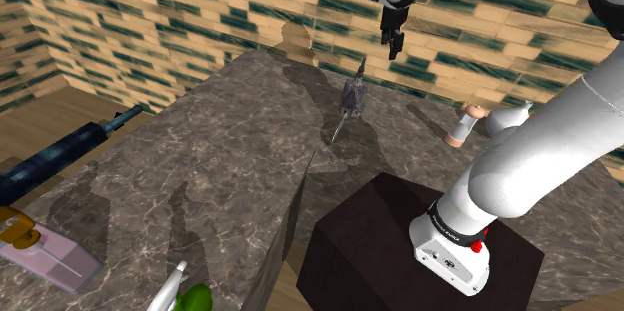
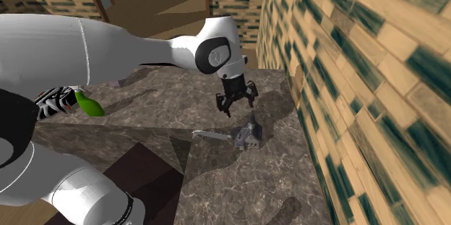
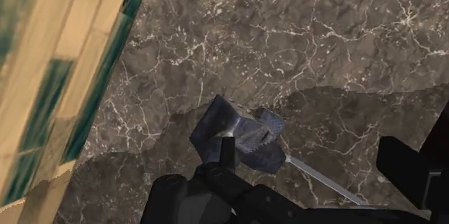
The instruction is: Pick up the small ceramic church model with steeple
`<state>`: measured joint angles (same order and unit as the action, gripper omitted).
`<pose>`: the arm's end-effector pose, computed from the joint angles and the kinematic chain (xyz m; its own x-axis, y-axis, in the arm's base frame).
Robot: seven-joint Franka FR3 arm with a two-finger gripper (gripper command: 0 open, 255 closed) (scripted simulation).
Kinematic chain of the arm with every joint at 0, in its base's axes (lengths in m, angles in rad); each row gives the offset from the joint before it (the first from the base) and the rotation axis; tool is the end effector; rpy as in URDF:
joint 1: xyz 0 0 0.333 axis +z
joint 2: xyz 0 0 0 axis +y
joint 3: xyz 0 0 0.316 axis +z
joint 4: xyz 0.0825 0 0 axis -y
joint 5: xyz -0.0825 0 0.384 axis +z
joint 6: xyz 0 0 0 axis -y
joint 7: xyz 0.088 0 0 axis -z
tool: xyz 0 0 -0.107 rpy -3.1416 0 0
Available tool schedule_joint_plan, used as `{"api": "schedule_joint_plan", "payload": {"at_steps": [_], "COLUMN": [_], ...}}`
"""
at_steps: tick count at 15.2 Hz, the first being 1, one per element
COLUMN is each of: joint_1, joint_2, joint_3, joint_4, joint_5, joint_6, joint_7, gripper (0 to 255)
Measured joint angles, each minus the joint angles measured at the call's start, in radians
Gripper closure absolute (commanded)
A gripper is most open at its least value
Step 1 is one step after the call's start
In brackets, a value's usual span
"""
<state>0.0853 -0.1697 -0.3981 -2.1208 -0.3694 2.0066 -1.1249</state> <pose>0.4788 -0.1854 0.4858 0.5671 0.7897 -0.2339 0.8235 -0.5496 0.1407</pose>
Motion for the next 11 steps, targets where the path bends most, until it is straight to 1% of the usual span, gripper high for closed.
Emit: {"api": "schedule_joint_plan", "payload": {"at_steps": [5,8,11], "joint_1": [0.004,0.0,-0.004], "joint_2": [0.187,0.289,0.319], "joint_3": [-0.028,-0.024,-0.022], "joint_4": [0.103,0.174,0.167], "joint_5": [0.027,0.049,0.051], "joint_6": [0.107,0.149,0.189], "joint_7": [-0.222,-0.336,-0.356], "gripper": [0,0,0]}}
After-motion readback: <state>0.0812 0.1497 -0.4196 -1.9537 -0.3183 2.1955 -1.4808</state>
